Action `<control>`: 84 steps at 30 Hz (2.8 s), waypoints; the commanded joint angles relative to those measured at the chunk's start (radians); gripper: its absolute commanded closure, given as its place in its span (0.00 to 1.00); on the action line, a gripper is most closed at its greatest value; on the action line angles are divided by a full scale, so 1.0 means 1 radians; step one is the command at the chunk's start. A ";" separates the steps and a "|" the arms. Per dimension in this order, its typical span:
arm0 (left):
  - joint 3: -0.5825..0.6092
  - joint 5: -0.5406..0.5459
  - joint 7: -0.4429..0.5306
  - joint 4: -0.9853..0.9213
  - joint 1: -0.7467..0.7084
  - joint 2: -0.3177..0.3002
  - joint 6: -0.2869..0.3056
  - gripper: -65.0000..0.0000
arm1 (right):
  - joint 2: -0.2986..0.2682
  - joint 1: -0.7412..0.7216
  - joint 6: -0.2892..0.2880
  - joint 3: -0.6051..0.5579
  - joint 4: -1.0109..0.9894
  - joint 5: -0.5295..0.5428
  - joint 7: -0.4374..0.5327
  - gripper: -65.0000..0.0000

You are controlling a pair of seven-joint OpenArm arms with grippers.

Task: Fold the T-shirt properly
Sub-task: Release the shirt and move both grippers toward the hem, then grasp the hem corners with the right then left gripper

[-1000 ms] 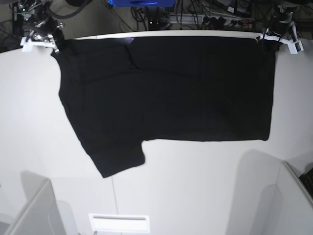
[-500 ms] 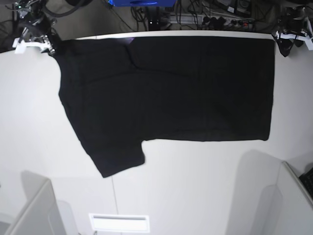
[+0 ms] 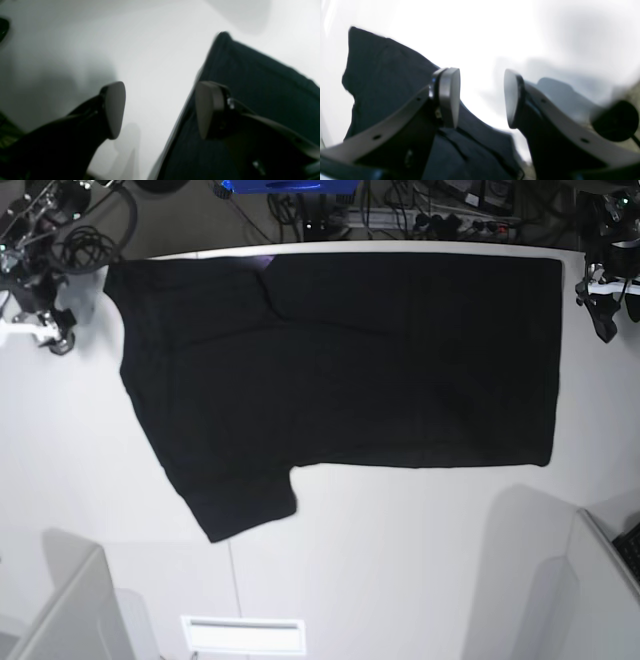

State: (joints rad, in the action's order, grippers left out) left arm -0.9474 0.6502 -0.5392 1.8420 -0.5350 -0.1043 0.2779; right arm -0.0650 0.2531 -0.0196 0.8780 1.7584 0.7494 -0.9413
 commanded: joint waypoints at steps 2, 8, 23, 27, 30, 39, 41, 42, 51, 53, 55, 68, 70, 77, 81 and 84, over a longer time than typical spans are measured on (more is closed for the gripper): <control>-0.009 0.003 0.023 0.017 0.023 -0.018 0.001 0.37 | -0.057 -0.056 -0.012 -0.067 -0.036 -0.012 0.012 0.58; -0.009 0.003 0.023 0.015 0.088 -0.033 0.001 0.94 | -0.143 -0.193 -0.012 -0.313 -0.190 -0.024 0.051 0.58; 0.014 0.001 0.021 0.006 0.091 -0.065 0.001 0.53 | -0.215 -0.570 -0.012 -0.718 -0.486 -0.027 0.181 0.51; 0.011 0.001 0.021 -0.001 0.089 -0.067 0.001 0.29 | -0.247 -0.699 -0.012 -0.883 -0.659 -0.027 0.224 0.37; 0.009 0.001 0.021 -0.018 0.089 -0.067 0.001 0.26 | -0.249 -0.768 -0.012 -0.954 -0.788 -0.026 0.295 0.36; 0.009 0.001 0.021 -0.037 0.089 -0.067 0.001 0.26 | -0.227 -0.964 -0.151 -1.172 -1.191 -0.118 0.492 0.37; 0.009 0.001 0.021 -0.037 0.089 -0.067 0.001 0.26 | -0.203 -0.981 -0.155 -1.178 -1.239 -0.161 0.516 0.37; 0.009 0.001 0.021 -0.037 0.089 -0.067 0.001 0.26 | -0.198 -0.983 -0.156 -1.178 -1.248 -0.181 0.516 0.37; 0.011 0.001 0.021 -0.044 0.089 -0.067 0.001 0.26 | -0.160 -0.961 -0.158 -1.183 -1.257 -0.216 0.516 0.37; 0.011 0.001 0.021 -0.060 0.089 -0.067 0.001 0.26 | -0.157 -0.957 -0.158 -1.183 -1.257 -0.216 0.516 0.37; 0.011 0.001 0.021 -0.067 0.091 -0.067 0.001 0.26 | -0.157 -0.949 -0.158 -1.183 -1.257 -0.216 0.520 0.39; 0.100 0.001 0.021 -0.127 0.148 -0.128 -0.004 0.26 | -0.157 -0.943 -0.150 -1.183 -1.251 -0.218 0.552 1.00; 0.110 0.001 0.021 -0.155 0.180 -0.150 -0.006 0.26 | -0.157 -0.943 -0.150 -1.183 -1.251 -0.218 0.549 1.00; 0.133 -0.062 -0.141 -0.304 0.395 -0.214 -0.006 0.26 | -0.157 -0.944 -0.150 -1.183 -1.251 -0.218 0.548 1.00; 0.155 -0.240 -0.161 -0.377 0.531 -0.213 -0.006 0.26 | -0.157 -0.946 -0.150 -1.183 -1.251 -0.218 0.548 1.00; 0.230 -0.340 -0.161 -0.450 0.609 -0.213 -0.004 0.26 | -0.157 -0.946 -0.150 -1.181 -1.251 -0.216 0.546 1.00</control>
State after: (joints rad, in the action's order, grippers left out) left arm -0.7143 0.3019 -0.7166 1.3746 0.0570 -0.3000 0.2710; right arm -0.2146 -0.6666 -0.1726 -0.3035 0.4973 0.5346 -0.3866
